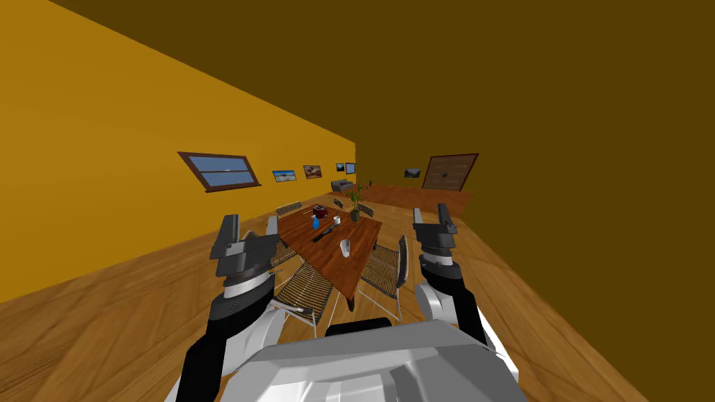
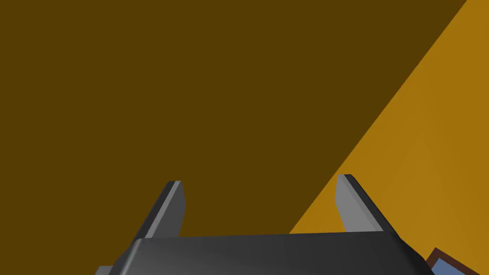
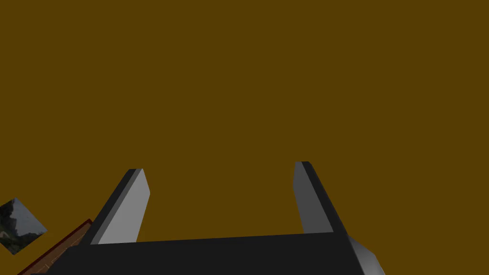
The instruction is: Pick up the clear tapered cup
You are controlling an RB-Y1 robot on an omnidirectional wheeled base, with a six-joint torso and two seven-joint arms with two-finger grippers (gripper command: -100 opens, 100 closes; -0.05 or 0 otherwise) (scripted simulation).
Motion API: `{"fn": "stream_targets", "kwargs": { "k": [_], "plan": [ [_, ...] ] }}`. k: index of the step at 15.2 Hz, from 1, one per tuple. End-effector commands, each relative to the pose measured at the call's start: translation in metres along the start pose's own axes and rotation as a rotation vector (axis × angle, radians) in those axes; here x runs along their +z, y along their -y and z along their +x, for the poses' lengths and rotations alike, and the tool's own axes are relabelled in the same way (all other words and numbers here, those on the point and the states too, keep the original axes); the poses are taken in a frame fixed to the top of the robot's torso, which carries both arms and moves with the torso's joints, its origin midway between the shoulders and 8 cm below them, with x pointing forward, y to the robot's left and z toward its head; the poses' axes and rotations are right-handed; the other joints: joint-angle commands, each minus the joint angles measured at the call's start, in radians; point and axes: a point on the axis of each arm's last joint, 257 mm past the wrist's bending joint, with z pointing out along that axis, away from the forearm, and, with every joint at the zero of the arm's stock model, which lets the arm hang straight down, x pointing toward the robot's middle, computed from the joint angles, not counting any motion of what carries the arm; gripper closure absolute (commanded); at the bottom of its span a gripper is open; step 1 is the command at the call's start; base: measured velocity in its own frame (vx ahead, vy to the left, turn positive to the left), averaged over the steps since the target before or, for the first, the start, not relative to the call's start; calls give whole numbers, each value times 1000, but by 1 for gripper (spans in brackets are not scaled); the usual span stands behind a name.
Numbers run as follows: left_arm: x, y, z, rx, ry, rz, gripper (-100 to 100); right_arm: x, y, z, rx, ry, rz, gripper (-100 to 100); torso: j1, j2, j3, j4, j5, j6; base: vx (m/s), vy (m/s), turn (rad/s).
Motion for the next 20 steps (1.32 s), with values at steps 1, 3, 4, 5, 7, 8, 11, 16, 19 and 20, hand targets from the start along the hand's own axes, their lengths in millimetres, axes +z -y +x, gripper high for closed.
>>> {"fn": "stream_targets", "kwargs": {
  "k": [1,3,4,5,7,8,11,16,19,20],
  "plan": [
    [-2,-14,-1,10,-27,-46,-100,0,0,0,0,0,0,0,0,0,0,0,0,0,-19,-12,-133],
    [-7,-34,-7,24,-41,-110,-100,0,0,0,0,0,0,0,-1,2,1,0,0,1,-53,-23,-253],
    [-7,-34,-7,24,-41,-111,-100,0,0,0,0,0,0,0,-1,3,2,1,0,1,-55,-23,-157],
    [-10,-46,-12,33,-43,-152,-100,0,0,0,0,0,0,0,-1,4,2,1,0,0,-46,-27,-157],
    [-14,-60,-18,42,-43,-199,-100,0,0,0,0,0,0,0,-2,4,2,1,0,1,-54,-37,-243],
    [-18,-72,-26,52,-40,-237,-100,0,0,0,0,0,0,0,-2,4,2,1,0,0,-56,-38,-191],
    [-25,-91,-36,63,-31,-305,-100,0,0,0,0,0,0,0,-2,4,2,1,0,1,-49,-25,-182],
    [-42,-125,-61,86,-3,-428,-100,0,0,0,0,0,0,0,-1,3,2,1,0,0,-36,-26,-195],
    [-62,-153,-91,109,37,-539,-100,0,0,0,0,0,0,0,-1,2,1,0,0,0,-23,-29,-235],
    [-63,-156,-91,109,38,-550,-100,0,0,0,0,0,0,0,-1,2,1,0,0,1,-26,-32,-259]
  ]
}}
